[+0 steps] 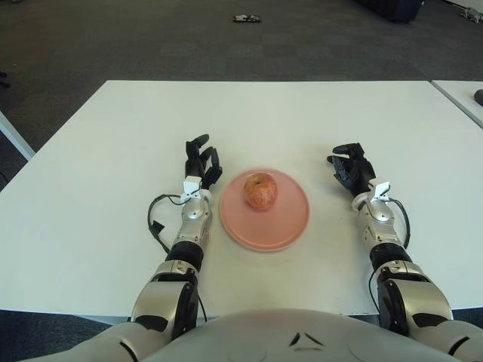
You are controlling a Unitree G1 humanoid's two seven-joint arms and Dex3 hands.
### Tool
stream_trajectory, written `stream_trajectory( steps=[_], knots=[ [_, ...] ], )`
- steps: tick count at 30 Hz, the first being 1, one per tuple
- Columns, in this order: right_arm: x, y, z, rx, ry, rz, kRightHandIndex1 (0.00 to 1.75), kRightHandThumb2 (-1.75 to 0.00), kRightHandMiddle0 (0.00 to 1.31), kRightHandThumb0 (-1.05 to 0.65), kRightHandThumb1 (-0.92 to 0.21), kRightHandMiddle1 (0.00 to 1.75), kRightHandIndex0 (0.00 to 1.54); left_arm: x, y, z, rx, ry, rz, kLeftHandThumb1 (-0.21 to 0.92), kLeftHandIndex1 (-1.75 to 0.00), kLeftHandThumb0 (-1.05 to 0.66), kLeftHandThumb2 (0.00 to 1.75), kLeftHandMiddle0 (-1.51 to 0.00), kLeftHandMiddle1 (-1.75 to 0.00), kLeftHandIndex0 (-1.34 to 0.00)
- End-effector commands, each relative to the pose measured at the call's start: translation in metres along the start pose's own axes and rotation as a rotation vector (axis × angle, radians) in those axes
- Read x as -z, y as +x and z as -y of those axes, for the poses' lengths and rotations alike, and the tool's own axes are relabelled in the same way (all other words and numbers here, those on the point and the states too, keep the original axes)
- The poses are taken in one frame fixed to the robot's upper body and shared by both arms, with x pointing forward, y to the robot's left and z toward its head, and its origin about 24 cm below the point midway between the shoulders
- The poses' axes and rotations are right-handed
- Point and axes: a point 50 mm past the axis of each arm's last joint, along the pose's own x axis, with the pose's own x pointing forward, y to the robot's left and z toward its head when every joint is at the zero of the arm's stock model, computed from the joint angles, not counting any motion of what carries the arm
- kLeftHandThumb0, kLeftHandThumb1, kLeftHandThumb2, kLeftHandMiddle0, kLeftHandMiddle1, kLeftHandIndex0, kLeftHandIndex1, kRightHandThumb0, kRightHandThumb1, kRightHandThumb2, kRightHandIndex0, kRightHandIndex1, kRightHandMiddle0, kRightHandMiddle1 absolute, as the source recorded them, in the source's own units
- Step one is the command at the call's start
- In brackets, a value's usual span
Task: Put the apple into the plate.
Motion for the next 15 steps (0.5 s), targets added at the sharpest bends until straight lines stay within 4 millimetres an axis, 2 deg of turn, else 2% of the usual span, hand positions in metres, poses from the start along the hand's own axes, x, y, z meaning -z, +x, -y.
stream_trajectory(
  steps=[1, 15],
  knots=[
    [0.0288, -0.0176, 0.0015, 0.010, 0.021, -0.148, 1.23, -0.47, 0.25, -0.35, -0.92, 1.69, 0.34, 0.0125, -0.0090, -0.0037, -0.008, 0.025, -0.065, 0.92, -1.18, -0.73, 0.62, -0.27, -0.70, 0.00],
    [0.0288, -0.0182, 0.0009, 0.010, 0.021, -0.146, 1.23, -0.47, 0.25, -0.35, -0.92, 1.69, 0.34, 0.0113, -0.0100, -0.0062, -0.030, 0.099, -0.033, 0.92, -1.20, -0.77, 0.62, -0.29, -0.71, -0.01]
  ],
)
